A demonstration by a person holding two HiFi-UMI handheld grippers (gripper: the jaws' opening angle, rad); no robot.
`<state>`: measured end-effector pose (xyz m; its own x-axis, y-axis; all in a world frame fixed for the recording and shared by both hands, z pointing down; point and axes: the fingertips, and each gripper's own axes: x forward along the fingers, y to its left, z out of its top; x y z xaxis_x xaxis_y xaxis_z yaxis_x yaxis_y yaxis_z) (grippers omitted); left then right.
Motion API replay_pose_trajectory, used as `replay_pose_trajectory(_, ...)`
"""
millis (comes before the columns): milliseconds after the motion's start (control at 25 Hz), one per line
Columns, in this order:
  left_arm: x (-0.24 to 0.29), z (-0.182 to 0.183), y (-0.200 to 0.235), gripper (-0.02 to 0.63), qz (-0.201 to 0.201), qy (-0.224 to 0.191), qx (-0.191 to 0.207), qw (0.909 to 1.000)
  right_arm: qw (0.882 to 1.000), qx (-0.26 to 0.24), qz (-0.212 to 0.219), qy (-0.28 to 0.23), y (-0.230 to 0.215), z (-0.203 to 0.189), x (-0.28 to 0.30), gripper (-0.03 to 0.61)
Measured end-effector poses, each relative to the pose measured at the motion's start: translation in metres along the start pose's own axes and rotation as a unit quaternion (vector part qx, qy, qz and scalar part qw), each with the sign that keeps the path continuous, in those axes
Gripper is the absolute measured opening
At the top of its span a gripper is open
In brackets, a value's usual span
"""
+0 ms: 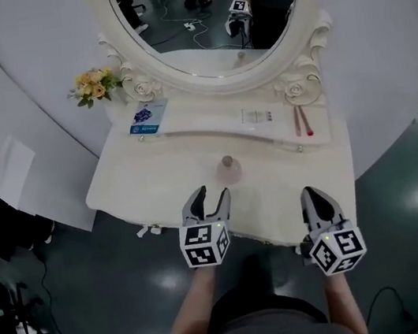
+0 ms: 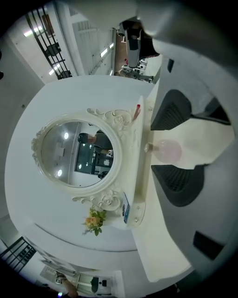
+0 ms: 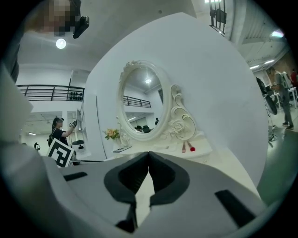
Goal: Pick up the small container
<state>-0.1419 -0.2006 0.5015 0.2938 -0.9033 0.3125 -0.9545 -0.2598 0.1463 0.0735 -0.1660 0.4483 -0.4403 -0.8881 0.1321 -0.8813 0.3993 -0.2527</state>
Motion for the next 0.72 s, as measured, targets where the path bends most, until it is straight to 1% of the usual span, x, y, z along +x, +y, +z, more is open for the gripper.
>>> replay_pose_trajectory(280, 0.036, -0.004, 0.002, 0.233, -0.03, 0.02, 0.015, 0.9992, 1.0, -0.006, -0.029, -0.002, -0.006, 0.005, 0.017, 0.005)
replay_pose_trajectory(400, 0.049, -0.008, 0.002, 0.235, -0.041, 0.028, 0.012, 0.9987, 0.999, -0.004, -0.039, -0.001, -0.009, 0.005, 0.022, 0.005)
replay_pose_trajectory(720, 0.079, -0.016, 0.003, 0.235, -0.055, 0.047, 0.015, 0.9973, 0.998, 0.002, -0.055, -0.001, -0.017, 0.007, 0.034, 0.005)
